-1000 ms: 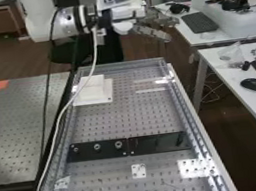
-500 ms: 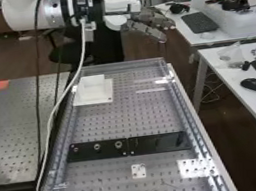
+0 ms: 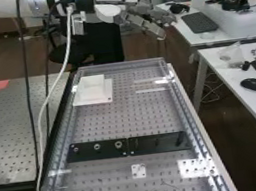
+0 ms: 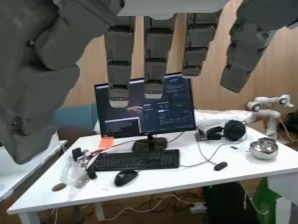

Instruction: Grab the chopstick and place it in the clear container

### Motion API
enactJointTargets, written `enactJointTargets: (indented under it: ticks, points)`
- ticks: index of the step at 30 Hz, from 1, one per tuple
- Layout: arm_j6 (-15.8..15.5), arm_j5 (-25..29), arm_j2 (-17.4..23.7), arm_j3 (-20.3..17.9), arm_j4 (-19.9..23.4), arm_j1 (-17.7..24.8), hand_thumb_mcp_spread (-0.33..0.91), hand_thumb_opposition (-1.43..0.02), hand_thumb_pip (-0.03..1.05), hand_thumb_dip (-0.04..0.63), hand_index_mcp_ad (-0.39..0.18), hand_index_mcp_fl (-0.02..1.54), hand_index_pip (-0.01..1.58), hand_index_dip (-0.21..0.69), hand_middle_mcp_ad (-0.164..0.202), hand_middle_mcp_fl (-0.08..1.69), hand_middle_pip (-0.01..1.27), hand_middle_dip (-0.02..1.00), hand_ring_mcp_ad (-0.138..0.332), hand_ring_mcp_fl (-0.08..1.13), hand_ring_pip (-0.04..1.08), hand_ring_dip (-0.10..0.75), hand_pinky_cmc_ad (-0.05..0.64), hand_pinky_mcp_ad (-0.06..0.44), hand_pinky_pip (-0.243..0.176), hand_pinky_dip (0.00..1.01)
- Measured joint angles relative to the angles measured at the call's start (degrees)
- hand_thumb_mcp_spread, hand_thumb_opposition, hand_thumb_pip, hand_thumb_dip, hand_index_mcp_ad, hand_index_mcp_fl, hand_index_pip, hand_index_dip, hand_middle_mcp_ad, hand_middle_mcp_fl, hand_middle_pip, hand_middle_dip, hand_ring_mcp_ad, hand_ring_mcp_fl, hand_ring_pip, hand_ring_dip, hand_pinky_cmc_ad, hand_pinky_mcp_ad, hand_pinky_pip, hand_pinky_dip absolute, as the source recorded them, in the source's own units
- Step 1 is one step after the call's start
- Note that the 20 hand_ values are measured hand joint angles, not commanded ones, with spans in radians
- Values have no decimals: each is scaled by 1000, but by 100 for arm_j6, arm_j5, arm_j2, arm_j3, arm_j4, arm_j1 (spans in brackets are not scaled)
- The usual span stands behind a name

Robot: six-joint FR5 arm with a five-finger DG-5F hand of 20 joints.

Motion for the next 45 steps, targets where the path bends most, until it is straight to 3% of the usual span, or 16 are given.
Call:
enactJointTargets:
  ticks: [11,28,36,45]
  points:
    - [-9,-62,200,137,-7,-310,255,-744,354,129,-173,553,35,428,-5,363,119,330,117,147,115,168,513,391,51,180]
    - [-71,-895,363,398,-369,-988,255,-744,340,126,-173,557,35,428,-5,363,119,330,117,147,117,168,510,391,51,180]
    - [-89,-774,269,333,-277,-978,267,-740,340,126,-176,572,35,428,-7,396,119,330,117,147,117,168,510,391,51,180]
    - [-106,-179,241,168,-2,-765,267,-740,337,126,-176,572,35,428,-7,396,119,330,117,147,117,168,513,391,52,180]
